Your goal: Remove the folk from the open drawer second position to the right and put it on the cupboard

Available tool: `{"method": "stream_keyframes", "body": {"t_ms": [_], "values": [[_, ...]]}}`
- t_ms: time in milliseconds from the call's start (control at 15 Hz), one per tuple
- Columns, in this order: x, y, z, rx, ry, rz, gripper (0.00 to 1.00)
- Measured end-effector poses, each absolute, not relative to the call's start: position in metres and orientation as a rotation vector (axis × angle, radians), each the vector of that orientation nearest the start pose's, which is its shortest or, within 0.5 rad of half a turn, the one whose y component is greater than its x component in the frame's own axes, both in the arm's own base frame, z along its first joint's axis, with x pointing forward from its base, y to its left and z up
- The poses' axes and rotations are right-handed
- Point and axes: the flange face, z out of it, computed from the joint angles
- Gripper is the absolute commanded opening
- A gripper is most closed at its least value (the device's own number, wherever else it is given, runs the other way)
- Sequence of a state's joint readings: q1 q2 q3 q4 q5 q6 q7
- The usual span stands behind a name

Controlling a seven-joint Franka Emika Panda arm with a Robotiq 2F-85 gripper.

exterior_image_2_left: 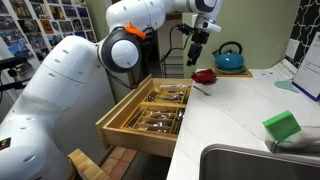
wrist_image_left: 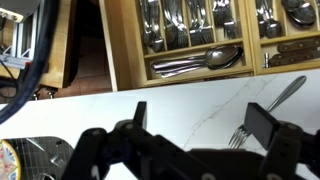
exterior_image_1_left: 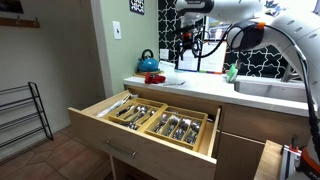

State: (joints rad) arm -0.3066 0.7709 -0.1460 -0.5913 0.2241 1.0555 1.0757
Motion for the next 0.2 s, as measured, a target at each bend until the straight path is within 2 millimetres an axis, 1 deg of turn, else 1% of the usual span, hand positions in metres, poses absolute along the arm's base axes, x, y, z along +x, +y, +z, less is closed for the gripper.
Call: {"method": "stream_keyframes", "body": {"t_ms": [67,200], "values": [[0.6461,-0.2237,0.5438,-2.413,1.974,0.510,1.00],[0.6413,-0.2170,0.5524,-2.478,1.926,0.513,1.00]]}}
